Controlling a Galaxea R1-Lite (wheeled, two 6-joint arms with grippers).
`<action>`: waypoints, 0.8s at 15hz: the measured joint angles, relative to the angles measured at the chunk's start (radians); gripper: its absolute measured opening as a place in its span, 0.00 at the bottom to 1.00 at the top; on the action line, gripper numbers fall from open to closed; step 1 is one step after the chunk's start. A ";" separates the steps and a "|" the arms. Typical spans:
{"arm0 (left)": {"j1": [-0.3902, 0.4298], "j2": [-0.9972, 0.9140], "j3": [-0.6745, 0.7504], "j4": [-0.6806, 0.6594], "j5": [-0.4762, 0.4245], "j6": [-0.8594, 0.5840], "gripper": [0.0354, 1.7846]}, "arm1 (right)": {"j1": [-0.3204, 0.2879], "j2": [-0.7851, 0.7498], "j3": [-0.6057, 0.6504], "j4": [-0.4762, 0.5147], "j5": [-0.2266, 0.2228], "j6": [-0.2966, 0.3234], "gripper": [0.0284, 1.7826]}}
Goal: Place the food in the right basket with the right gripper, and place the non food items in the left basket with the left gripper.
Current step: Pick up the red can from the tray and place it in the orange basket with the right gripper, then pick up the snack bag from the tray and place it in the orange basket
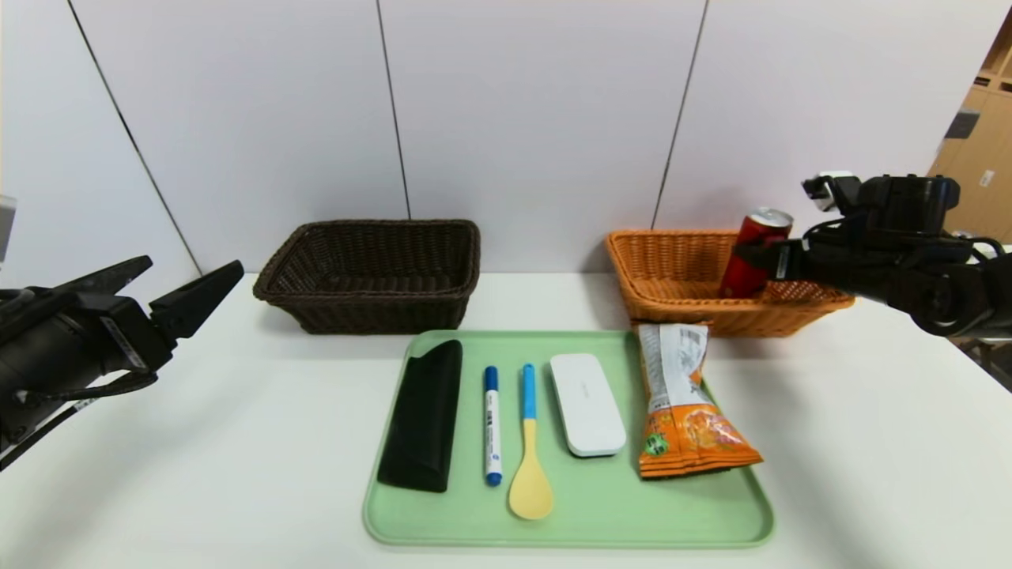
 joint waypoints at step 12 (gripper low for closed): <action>0.000 -0.027 0.027 0.002 -0.002 0.011 0.94 | 0.085 -0.505 0.102 0.679 0.060 0.007 0.94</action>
